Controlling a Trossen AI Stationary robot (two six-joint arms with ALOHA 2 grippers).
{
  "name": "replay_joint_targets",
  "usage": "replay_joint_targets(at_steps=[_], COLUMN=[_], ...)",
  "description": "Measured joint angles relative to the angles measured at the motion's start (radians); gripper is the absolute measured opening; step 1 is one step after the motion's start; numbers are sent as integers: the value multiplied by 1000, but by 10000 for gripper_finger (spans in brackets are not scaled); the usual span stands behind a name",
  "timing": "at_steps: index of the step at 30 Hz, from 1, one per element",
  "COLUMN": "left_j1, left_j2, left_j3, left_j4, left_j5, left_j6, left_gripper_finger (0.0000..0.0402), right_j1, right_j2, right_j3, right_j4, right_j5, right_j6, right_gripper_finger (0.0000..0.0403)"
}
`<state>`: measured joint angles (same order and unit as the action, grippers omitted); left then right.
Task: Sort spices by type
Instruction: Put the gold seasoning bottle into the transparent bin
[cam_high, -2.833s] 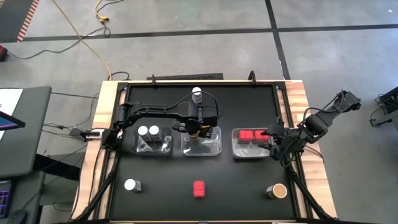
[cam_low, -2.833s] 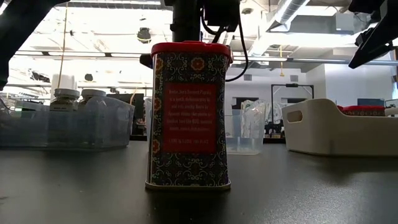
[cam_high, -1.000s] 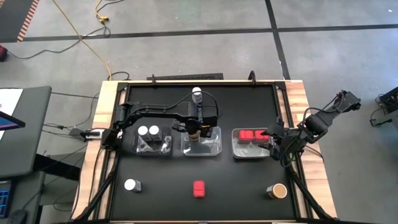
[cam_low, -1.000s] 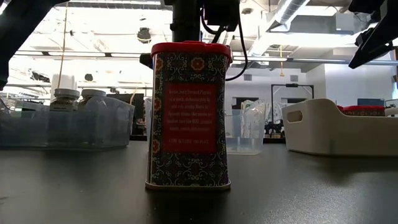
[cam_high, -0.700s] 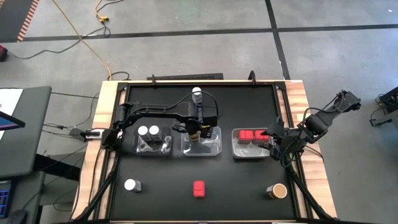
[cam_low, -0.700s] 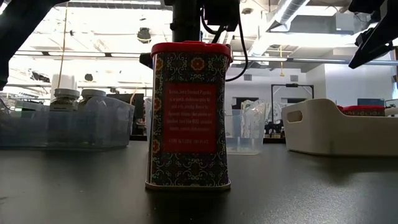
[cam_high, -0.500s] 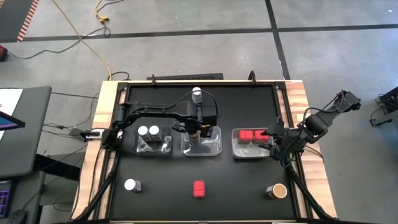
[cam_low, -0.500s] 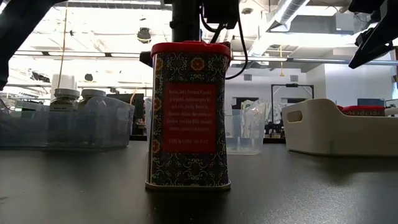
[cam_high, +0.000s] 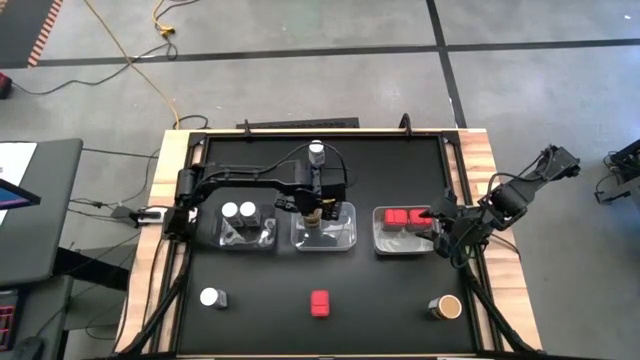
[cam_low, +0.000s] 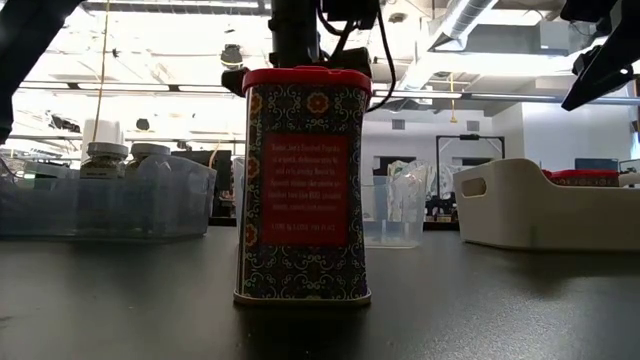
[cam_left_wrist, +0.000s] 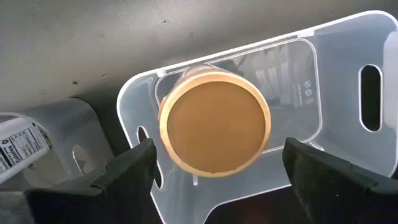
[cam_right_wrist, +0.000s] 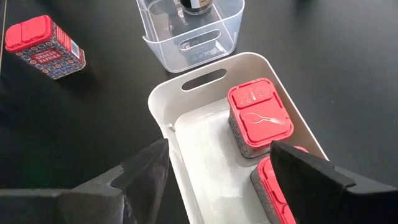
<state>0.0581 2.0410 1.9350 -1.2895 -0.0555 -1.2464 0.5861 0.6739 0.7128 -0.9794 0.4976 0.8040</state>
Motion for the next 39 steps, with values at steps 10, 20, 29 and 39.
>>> replay_joint_targets(at_steps=[10, 20, 29, 39], left_j1=[-37, -118, -156, -223], left_j2=[-64, -196, -225, -224], left_j3=[2, 2, 2, 2], left_j4=[-9, -3, -4, 172], left_j5=[-26, -185, -182, -231], left_j6=[7, 170, 411, 795], left_gripper_finger=[334, 334, 334, 334], right_j1=[0, 0, 0, 0], right_j2=[0, 1, 1, 3], right_j3=[0, 0, 0, 0], right_j4=[-1, 0, 0, -1], right_j5=[0, 0, 16, 34], right_j6=[-1, 0, 85, 259], right_gripper_finger=[305, 305, 305, 305])
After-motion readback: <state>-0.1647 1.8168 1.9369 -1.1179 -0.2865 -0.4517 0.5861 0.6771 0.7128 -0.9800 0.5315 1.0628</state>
